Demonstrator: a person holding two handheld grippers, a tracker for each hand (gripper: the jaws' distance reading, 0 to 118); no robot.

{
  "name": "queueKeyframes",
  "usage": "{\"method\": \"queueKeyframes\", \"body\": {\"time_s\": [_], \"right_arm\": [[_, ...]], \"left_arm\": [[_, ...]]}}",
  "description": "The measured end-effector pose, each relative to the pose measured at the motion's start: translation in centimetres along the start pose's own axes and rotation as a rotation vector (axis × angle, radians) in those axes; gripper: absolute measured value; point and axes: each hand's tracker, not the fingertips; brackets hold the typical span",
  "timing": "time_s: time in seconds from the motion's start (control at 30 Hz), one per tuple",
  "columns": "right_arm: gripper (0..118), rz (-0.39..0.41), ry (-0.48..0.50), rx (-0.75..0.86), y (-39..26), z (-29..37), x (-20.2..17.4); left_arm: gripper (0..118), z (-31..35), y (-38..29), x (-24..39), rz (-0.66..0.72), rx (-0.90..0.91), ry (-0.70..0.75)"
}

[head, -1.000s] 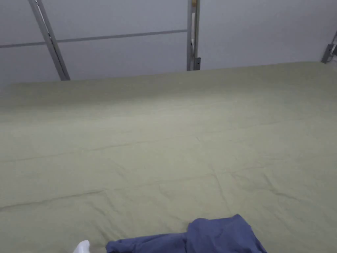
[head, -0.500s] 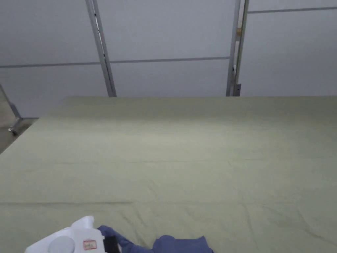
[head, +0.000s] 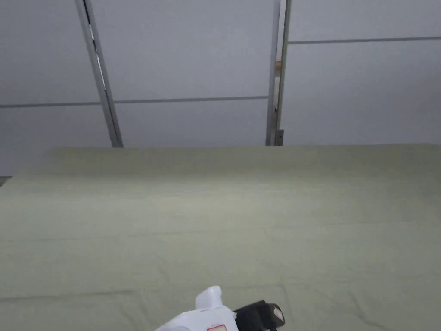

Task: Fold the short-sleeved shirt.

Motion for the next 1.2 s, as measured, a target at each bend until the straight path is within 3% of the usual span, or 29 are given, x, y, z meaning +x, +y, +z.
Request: {"method": "queueKeyframes", "body": {"time_s": [0.07,0.1,0.13,0.17,0.2,0.23,0.4,0.53,0.67,0.83,0.93,1.07,1.2], "right_arm": [[9,-0.006,-0.004,-0.004,-0.2,-0.2,0.3],[9,-0.006,-0.006,-0.009,-0.3,-0.4,0.4],[9,-0.007,-0.007,-0.014,-0.4,-0.7,0.5],[9,-0.010,-0.002,-0.020,-0.6,-0.9,0.6],[9,-0.015,0.006,-0.026,-0.8,-1.2,0.5],[9,-0.019,0.013,-0.032,-1.0,-1.5,0.6],[9,-0.023,0.043,-0.063,-1.6,-2.5,0.0],[9,0.019,0.035,-0.072,-1.6,-2.1,-0.6],[9,0.071,0.024,-0.084,-1.9,-2.1,-1.2],[9,0.224,0.077,-0.182,-2.9,-5.3,-4.4],[9,0.360,0.145,-0.291,-4.9,-9.6,-8.4],[9,0.521,0.210,-0.484,-9.9,-17.9,-12.8],[9,0.570,0.205,-0.757,-17.6,-27.7,-15.2]], "left_arm": [[105,2.7,0.2,1.8,-0.252,0.141,0.194],[96,3.3,-0.2,2.4,-0.396,0.181,0.307],[77,3.7,-0.9,2.7,-0.542,0.213,0.418],[40,3.8,-1.8,2.7,-0.625,0.231,0.465],[15,3.5,-2.8,2.3,-0.695,0.210,0.499],[13,2.8,-3.6,1.7,-0.709,0.147,0.514],[13,-3.3,-9.1,-2.0,-0.545,-0.165,0.377],[12,-8.6,-11.5,-3.2,-0.542,-0.359,0.536],[11,-7.2,-7.5,-3.6,-0.255,-0.322,0.424],[12,1.0,-5.0,-3.1,-0.337,-0.102,0.299],[12,6.9,-4.0,-4.8,-0.233,0.020,0.248],[12,13.1,-4.0,-8.8,-0.071,0.112,0.276],[12,17.4,-5.1,-12.8,0.031,0.158,0.364]]}}
